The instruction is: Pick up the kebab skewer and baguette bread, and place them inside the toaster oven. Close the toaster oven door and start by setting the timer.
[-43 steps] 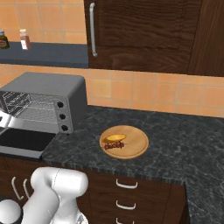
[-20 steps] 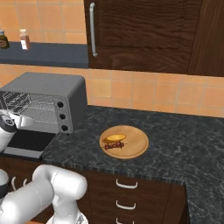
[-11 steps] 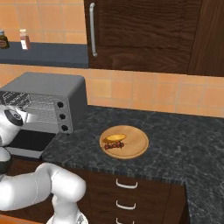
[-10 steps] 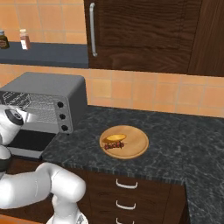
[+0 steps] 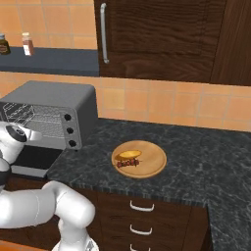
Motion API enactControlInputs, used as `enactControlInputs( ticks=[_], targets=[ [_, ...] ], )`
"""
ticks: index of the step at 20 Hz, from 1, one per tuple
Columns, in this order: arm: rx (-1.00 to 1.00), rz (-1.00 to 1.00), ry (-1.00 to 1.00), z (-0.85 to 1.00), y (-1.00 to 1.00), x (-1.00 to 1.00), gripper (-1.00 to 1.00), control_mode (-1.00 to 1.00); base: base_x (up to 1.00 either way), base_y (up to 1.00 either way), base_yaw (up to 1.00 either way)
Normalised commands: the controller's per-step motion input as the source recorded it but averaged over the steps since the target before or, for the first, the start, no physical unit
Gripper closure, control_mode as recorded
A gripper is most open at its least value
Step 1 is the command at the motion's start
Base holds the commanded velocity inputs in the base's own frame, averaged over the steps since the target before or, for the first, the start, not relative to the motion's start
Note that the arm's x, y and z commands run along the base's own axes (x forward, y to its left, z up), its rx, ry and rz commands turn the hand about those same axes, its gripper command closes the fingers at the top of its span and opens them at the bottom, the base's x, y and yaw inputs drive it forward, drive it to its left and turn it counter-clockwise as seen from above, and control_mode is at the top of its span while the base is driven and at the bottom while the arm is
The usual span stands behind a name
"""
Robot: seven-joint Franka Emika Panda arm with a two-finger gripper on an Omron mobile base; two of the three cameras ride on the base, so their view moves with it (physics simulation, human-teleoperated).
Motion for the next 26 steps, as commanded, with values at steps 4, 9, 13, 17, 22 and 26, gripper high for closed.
enactControlInputs(
  ticks=[4,9,13,17,22,26],
  targets=[
    [0.00,0.00,0.00,-0.10,0.00,0.30,-1.00,-1.00,0.00,0.00,0.00],
    [0.00,0.00,0.00,-0.02,0.00,0.37,-1.00,-1.00,0.00,0.00,0.00],
    [0.00,0.01,0.00,-0.22,0.13,0.23,-1.00,-1.00,0.00,0.00,0.00],
    [0.00,0.00,0.00,-0.34,0.16,0.28,-1.00,-1.00,0.00,0.00,0.00],
    [0.00,0.00,0.00,-0.23,0.11,0.22,-1.00,-1.00,0.00,0.00,0.00],
    [0.00,0.01,0.00,0.00,0.01,0.28,-1.00,-1.00,0.00,0.00,0.00]
  ],
)
